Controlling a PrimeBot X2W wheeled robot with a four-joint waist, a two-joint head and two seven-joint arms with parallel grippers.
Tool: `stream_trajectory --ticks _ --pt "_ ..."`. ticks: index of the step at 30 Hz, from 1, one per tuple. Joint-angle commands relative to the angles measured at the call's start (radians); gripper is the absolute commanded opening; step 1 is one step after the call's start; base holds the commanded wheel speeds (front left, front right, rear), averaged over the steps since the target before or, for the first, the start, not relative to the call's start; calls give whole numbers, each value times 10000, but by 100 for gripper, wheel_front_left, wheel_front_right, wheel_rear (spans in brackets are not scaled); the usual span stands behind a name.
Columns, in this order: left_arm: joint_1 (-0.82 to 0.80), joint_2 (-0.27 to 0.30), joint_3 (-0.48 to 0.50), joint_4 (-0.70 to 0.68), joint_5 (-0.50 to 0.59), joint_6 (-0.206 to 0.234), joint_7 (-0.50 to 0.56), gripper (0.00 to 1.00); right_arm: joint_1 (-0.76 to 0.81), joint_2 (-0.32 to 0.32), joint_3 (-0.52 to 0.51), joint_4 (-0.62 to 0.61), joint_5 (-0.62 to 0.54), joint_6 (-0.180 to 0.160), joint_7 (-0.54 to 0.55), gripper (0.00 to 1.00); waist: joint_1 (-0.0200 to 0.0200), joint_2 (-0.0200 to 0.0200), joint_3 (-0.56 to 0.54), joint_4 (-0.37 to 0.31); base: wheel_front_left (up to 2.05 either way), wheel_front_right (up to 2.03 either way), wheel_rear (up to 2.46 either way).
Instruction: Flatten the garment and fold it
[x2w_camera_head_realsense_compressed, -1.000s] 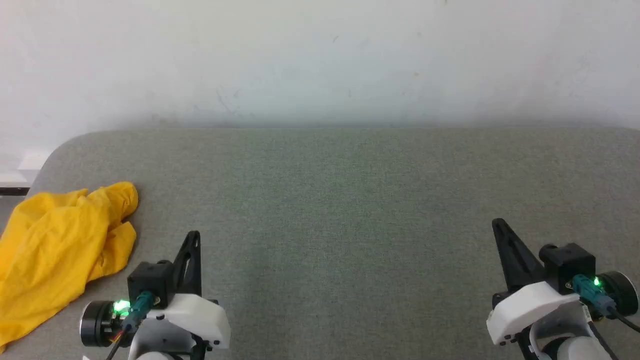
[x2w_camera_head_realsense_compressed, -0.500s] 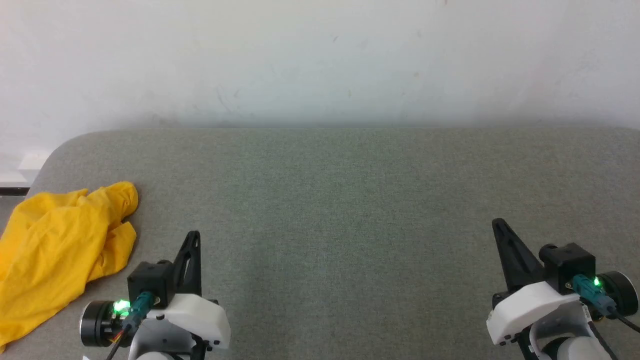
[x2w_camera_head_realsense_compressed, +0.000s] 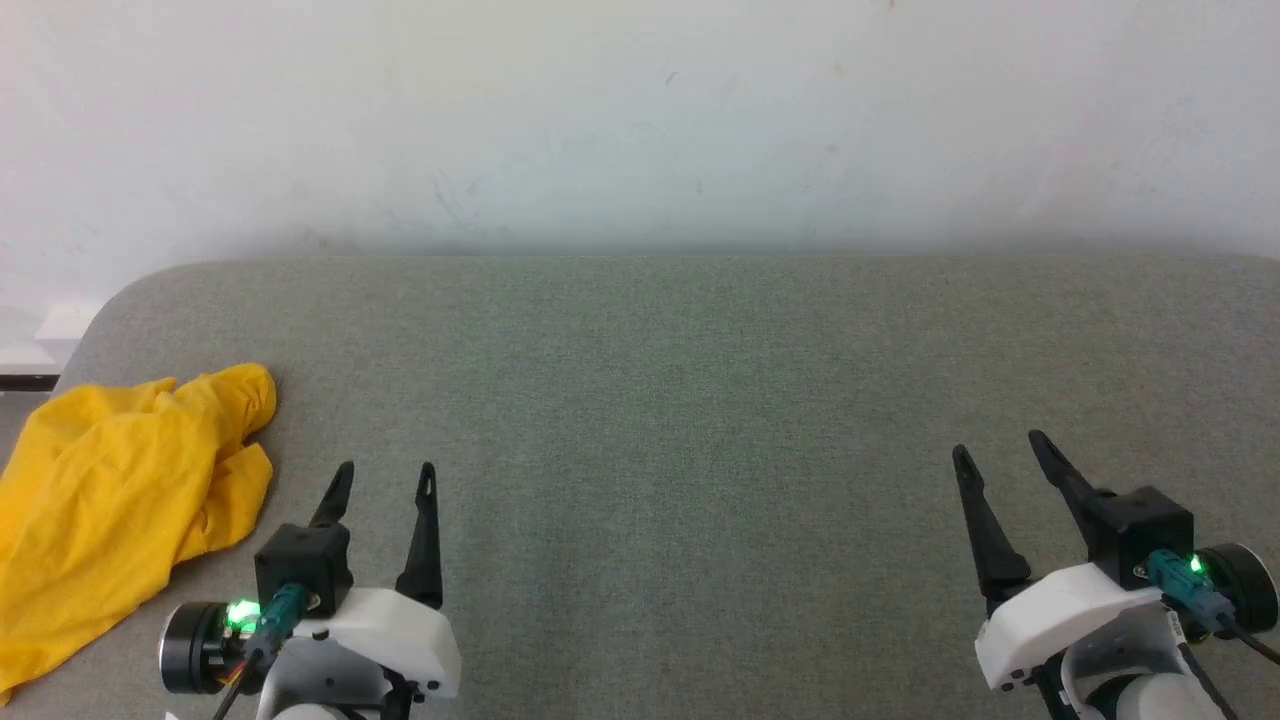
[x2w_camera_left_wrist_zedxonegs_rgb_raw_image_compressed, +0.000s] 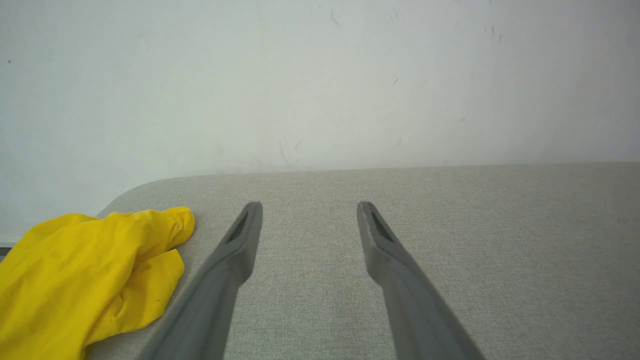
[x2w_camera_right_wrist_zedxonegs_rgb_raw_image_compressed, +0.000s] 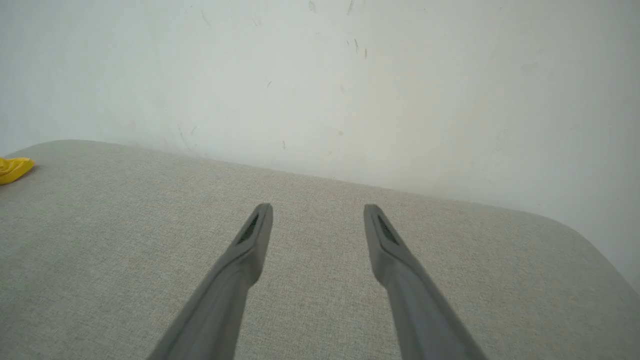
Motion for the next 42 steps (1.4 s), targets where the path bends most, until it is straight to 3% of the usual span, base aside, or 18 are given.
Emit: stream_trajectory --ticks 1,25,42 --pt "29 0 7 -12 -16 -21 -87 100 23 1 -90 0 79 -1 -85 100 0 0 1 2 0 0 0" --pt "170 -8 97 -133 -105 -123 -568 100 111 9 -656 3 224 -5 -565 100 0 0 57 235 0 0 0" --pt "261 -17 162 -250 -247 -127 -923 100 87 14 -957 22 219 -7 -919 100 0 0 126 1034 0 0 0"
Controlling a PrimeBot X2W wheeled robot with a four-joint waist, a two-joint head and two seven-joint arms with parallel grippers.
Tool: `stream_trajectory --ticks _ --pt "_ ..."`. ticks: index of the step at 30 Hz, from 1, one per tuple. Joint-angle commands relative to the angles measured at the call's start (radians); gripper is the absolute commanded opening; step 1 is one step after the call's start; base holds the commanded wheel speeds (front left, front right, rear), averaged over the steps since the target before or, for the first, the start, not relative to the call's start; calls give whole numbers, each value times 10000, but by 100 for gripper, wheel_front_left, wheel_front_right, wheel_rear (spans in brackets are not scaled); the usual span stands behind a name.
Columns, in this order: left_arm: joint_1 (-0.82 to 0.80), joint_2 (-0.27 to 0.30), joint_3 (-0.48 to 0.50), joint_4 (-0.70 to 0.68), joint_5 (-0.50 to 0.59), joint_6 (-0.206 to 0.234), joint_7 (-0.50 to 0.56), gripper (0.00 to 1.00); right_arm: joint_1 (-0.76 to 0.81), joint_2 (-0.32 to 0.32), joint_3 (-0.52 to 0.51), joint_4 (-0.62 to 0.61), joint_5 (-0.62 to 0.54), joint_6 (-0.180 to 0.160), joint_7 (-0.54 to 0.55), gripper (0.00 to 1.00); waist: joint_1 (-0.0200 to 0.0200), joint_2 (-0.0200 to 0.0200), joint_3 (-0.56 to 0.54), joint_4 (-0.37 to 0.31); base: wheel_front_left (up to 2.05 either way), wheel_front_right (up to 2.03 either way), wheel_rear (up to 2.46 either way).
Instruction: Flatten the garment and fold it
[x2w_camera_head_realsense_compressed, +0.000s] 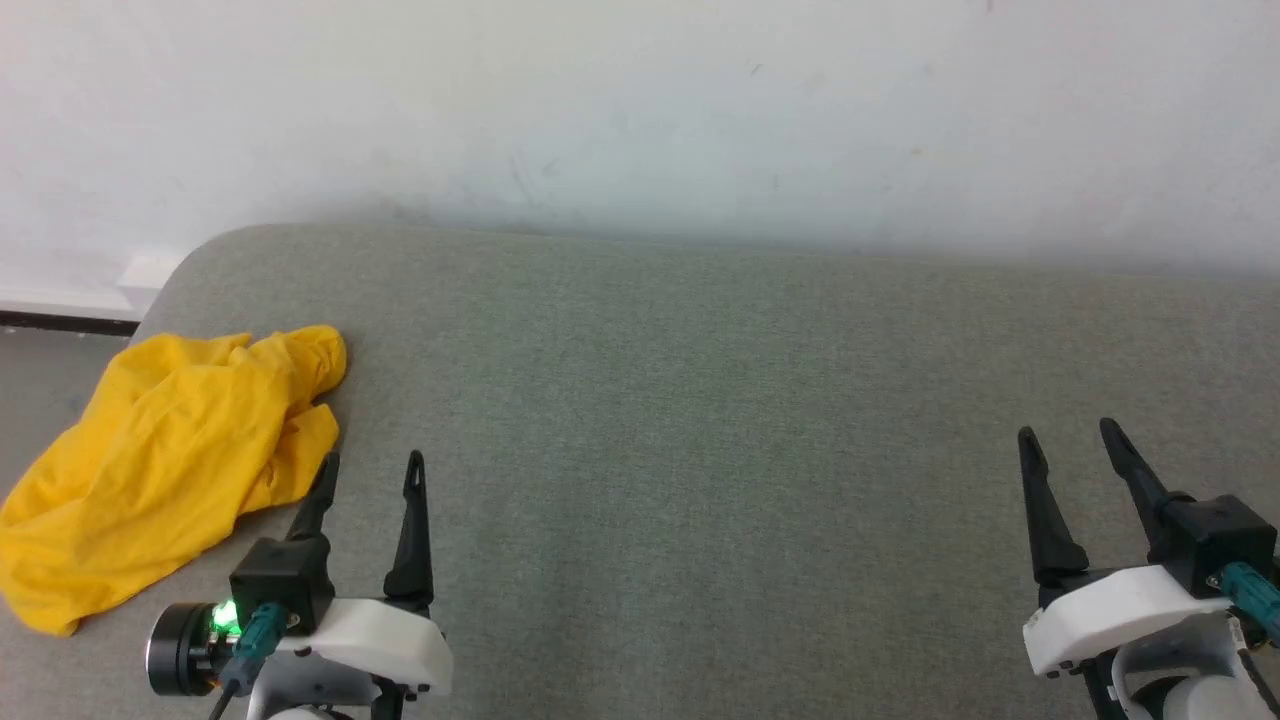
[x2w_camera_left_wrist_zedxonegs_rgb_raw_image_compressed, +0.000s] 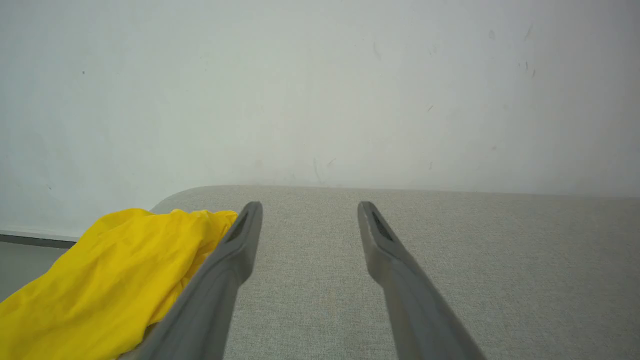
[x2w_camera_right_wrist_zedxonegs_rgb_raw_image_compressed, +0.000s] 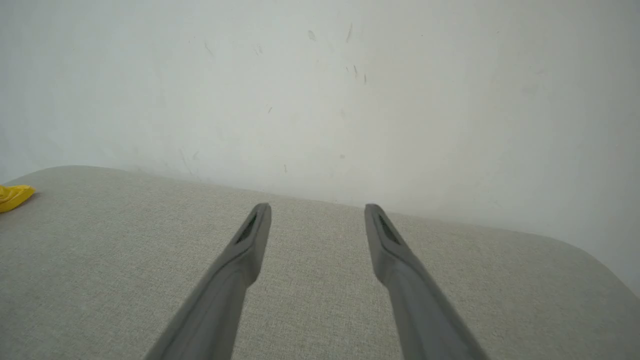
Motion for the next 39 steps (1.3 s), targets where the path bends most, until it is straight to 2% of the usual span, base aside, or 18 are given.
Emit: stream_trajectory --ticks 1,19,39 --pt "158 -17 54 -66 -59 -34 -116 100 46 14 -50 7 45 -8 -114 100 0 0 25 155 0 0 0" --pt "323 -24 41 -117 -219 -15 -492 100 59 20 88 136 8 -11 -489 100 0 0 -21 1557 0 0 0" --pt "570 -32 124 -102 -269 -132 -911 100 132 26 388 345 193 -14 -907 100 0 0 -153 3468 0 0 0"
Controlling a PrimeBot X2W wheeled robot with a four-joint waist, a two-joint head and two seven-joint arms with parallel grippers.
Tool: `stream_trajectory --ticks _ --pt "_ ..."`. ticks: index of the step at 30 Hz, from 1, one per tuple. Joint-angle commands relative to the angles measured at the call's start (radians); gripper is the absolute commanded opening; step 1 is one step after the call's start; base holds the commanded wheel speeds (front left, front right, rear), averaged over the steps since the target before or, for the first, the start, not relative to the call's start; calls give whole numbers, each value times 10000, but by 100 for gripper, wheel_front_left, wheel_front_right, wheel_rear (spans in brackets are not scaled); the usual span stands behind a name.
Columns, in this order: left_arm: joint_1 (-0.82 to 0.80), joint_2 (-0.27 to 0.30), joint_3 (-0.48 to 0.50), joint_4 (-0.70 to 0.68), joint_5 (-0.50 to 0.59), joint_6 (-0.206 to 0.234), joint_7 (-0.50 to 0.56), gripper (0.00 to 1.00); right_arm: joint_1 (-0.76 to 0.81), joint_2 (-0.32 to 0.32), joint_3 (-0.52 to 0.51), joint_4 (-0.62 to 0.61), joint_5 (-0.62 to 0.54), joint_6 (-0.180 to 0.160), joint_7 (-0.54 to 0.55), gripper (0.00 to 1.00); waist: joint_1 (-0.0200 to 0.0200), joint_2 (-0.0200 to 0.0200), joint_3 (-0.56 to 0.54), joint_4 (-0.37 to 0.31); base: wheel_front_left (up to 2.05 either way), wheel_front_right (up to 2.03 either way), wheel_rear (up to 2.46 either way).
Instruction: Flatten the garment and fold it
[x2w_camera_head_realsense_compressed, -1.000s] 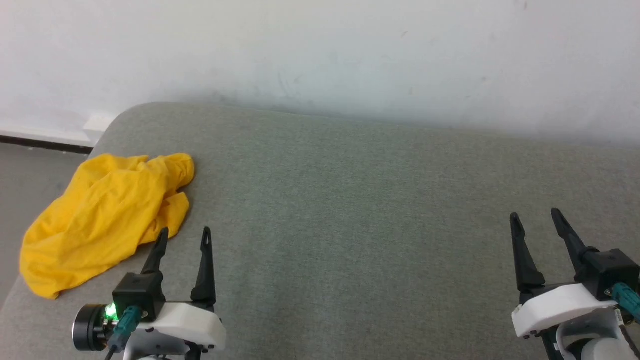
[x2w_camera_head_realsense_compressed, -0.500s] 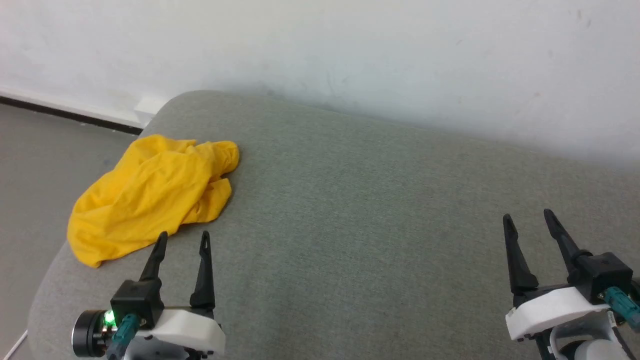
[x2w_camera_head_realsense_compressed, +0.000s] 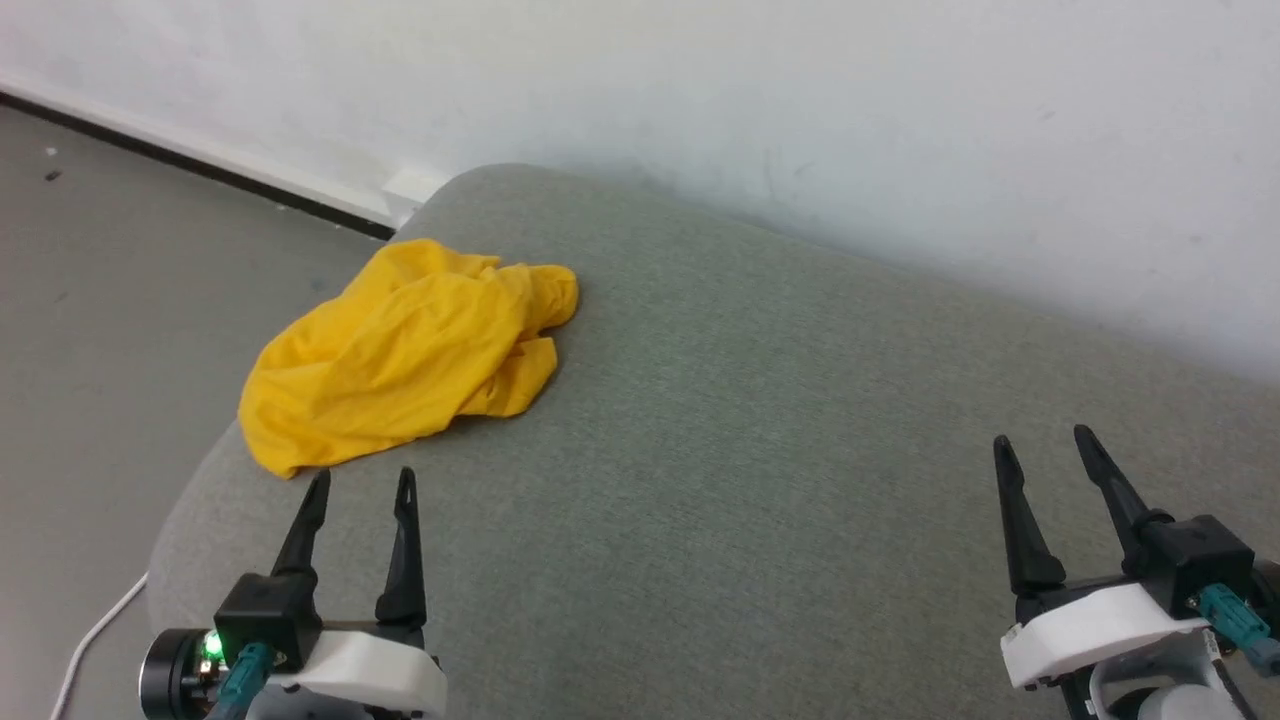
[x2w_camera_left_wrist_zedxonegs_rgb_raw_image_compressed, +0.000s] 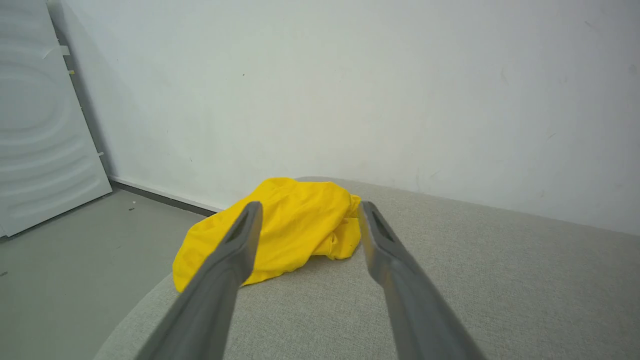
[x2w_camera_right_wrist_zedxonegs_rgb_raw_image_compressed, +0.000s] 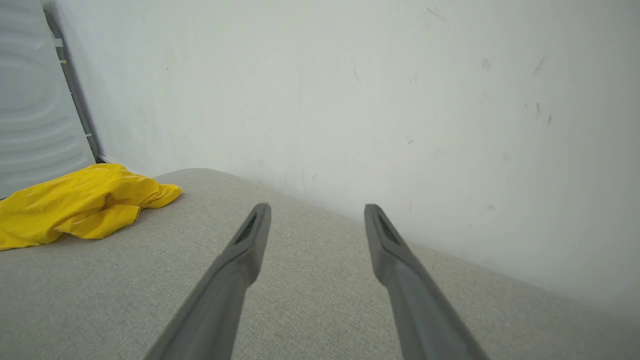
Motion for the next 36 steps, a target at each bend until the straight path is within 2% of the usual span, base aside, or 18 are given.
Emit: stream_trajectory --ticks 1,8,36 --pt "175 -33 36 -43 -84 -45 -103 100 56 23 27 35 100 -14 -101 100 0 -2 -45 417 0 0 0" --pt "304 -36 82 -72 -117 -57 -249 100 64 25 111 97 170 -15 -247 100 0 -2 -108 1028 -3 -3 -3" --pt "554 -47 63 -165 -295 -44 -835 100 117 34 74 277 270 -20 -831 100 0 -2 -102 2494 -1 -1 -1"
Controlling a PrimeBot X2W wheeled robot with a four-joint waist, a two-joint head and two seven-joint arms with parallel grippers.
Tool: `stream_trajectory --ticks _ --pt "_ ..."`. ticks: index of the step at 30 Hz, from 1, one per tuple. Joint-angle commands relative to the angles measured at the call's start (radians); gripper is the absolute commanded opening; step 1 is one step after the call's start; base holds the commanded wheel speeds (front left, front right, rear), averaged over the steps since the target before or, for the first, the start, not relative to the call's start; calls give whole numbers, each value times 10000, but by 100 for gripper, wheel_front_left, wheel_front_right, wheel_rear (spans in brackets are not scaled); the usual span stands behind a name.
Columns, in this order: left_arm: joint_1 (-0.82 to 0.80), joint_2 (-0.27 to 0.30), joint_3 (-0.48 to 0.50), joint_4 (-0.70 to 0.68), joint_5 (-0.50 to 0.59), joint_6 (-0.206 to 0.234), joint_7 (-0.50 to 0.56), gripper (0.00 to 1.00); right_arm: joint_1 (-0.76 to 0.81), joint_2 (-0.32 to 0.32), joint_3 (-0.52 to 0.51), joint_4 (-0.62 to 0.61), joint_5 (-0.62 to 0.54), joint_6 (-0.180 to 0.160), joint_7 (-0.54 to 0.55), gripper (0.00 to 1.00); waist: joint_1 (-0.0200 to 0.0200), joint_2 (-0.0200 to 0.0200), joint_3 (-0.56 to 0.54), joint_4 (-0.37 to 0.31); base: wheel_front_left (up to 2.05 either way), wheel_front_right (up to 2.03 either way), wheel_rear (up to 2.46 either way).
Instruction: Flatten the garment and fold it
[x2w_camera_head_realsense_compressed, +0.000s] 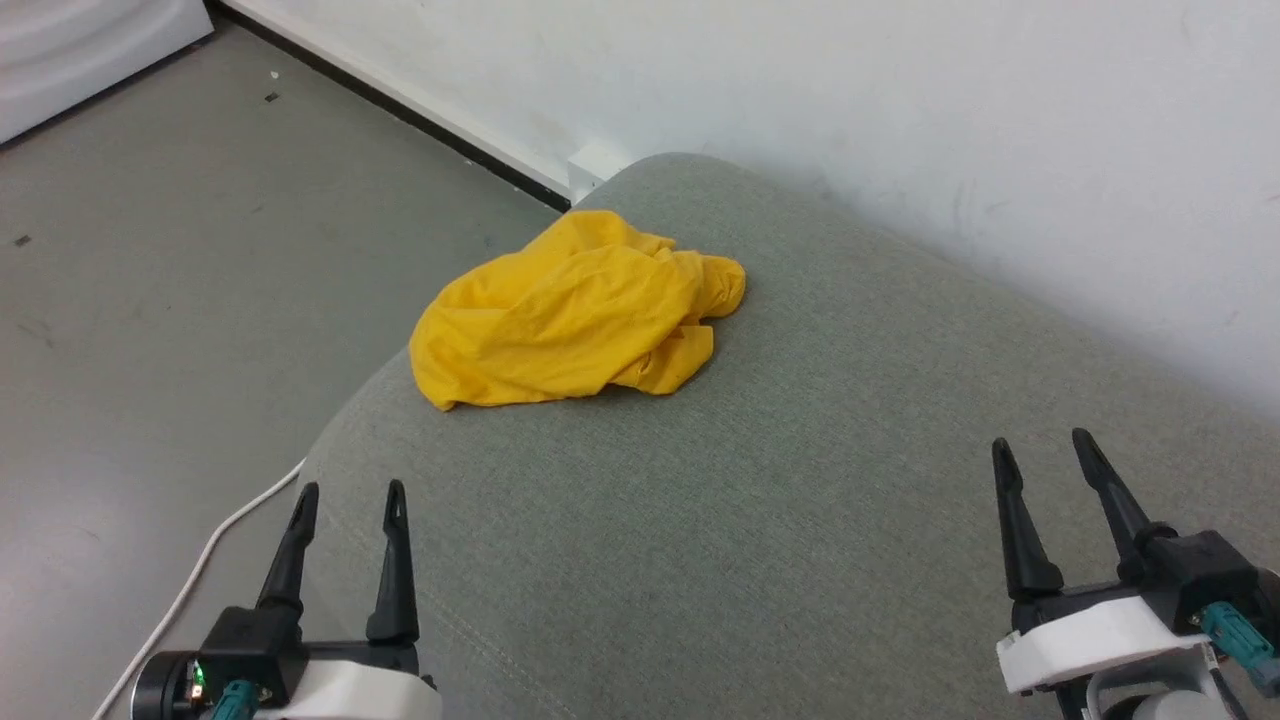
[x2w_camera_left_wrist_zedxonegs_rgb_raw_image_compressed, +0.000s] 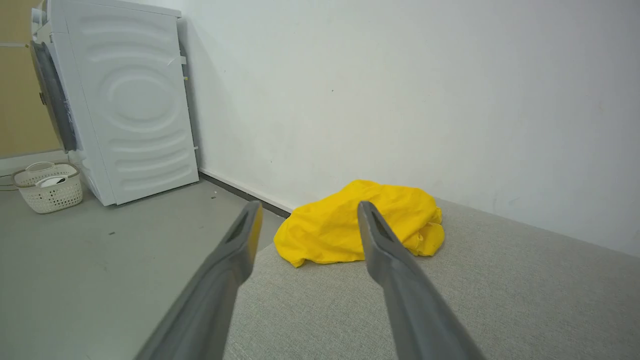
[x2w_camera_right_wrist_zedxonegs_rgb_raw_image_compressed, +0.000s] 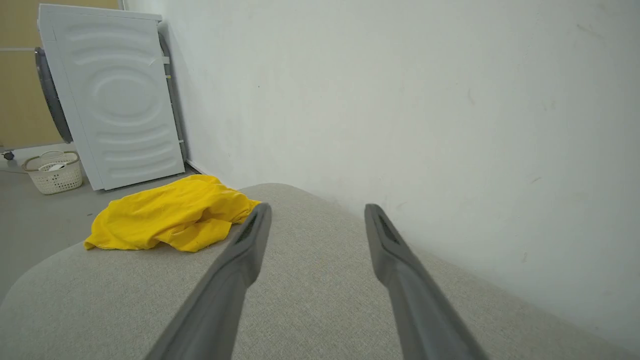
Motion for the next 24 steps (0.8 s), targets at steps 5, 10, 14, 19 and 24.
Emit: stream_trajectory --ticks 5,10,14,19,24 --pt "183 -46 7 -26 -128 -45 -182 100 77 31 -72 43 73 -21 -184 100 0 -2 22 341 0 0 0" --pt "201 -47 -31 -21 -184 -6 -220 100 56 32 -54 39 23 -21 -222 100 0 -2 69 428 0 0 0" --pt "213 -47 -77 -20 -206 29 -220 100 43 32 -25 39 -9 -21 -222 100 0 -2 75 415 0 0 0" --pt "212 -47 -97 -31 -217 64 -220 100 50 32 -17 24 -27 -21 -222 100 0 -2 71 377 0 0 0" --pt "-5 -40 -117 -255 -23 46 -220 100 34 32 -62 -22 -50 -21 -222 100 0 -2 129 351 0 0 0"
